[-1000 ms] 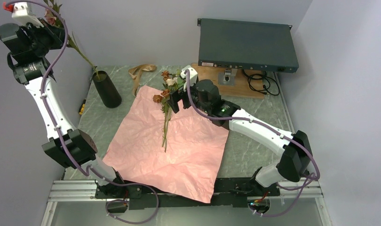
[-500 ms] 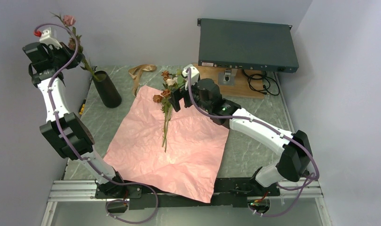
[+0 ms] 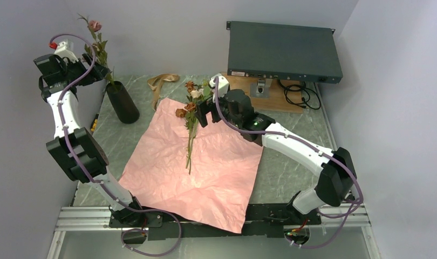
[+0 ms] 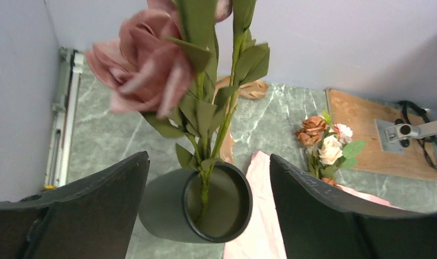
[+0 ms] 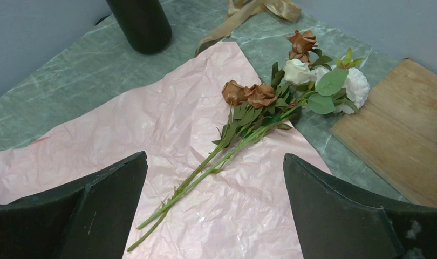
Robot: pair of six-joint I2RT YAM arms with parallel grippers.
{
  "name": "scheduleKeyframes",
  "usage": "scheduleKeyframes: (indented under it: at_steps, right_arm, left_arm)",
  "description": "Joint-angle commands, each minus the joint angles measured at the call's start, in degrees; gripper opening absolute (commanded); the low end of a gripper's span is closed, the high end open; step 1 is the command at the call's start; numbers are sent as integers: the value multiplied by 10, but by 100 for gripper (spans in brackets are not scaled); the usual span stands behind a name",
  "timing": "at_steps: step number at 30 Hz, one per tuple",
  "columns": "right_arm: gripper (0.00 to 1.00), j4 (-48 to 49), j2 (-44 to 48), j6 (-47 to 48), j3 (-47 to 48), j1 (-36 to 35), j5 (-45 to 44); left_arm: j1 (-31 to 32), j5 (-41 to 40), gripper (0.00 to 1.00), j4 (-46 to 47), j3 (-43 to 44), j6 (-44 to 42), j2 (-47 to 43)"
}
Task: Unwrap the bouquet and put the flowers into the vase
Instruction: Insert the fake flower into the vase.
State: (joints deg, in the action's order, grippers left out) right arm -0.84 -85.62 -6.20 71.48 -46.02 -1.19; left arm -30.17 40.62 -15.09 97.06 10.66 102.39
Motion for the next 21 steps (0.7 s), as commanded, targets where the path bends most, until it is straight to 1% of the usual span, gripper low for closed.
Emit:
scheduleKeyframes:
  at_steps: [1, 4, 9, 13, 17, 21]
  right_arm:
    - [100, 10, 0, -9, 18, 6, -2]
    - [100, 10, 3, -11, 16, 8, -3]
    - [100, 3, 8, -15, 8, 15, -3]
    - [100, -19, 10, -19, 8, 20, 0]
    - [100, -39, 21, -15, -5, 24, 8]
    - [100, -45, 50, -4, -45, 25, 41]
  left_arm:
    - [1, -13, 91, -73, 41, -26, -18]
    - [-1, -41, 93, -96, 23, -31, -47]
    - [-2, -72, 93, -156, -7, -47, -106]
    - [-2, -69, 93, -226, -36, -108, -156]
    - [2, -30, 91, -295, -67, -189, -206]
    - [35, -10, 89, -372, -73, -254, -226]
